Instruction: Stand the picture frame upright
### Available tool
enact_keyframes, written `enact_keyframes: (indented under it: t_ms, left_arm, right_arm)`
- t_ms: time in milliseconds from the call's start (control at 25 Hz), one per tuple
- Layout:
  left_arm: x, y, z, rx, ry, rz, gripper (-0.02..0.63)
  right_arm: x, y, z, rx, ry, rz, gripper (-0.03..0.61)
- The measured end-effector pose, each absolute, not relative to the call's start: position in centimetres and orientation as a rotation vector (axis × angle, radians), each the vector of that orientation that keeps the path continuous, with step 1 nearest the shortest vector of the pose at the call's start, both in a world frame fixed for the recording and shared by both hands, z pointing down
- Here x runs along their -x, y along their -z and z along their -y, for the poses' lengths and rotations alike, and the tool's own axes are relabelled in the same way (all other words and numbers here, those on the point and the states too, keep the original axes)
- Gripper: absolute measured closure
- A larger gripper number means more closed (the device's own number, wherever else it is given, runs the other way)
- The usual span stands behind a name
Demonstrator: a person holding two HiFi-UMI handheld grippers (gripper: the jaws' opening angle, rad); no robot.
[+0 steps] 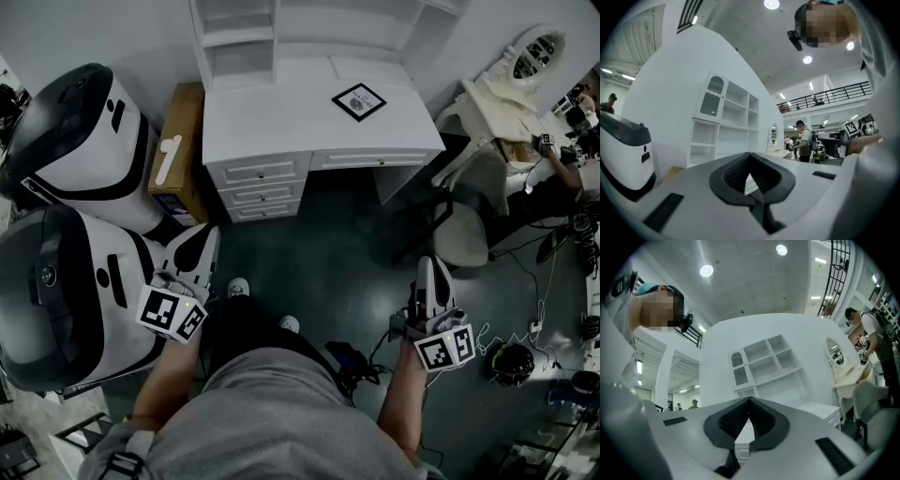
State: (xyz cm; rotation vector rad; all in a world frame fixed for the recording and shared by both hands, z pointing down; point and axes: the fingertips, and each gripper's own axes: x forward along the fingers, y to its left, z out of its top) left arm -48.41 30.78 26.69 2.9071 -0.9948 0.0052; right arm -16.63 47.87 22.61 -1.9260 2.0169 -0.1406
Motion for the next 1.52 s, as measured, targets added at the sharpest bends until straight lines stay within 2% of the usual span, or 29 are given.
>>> enact_keyframes:
  t_ms: [680,1520]
  left_arm:
    - [46.3,-26.1,-30.6,-2.906,0.018,0.966,0.607]
    - [43.5,-26.3,-31.0,-2.924,-0.007,0.931,0.607]
  right_arm:
    - [17.4,-22.2,-47.7,1.949,0.069,-2.109,0.552]
    - [15.6,-23.2,-47.7,1.92,0.145,-2.078,0.552]
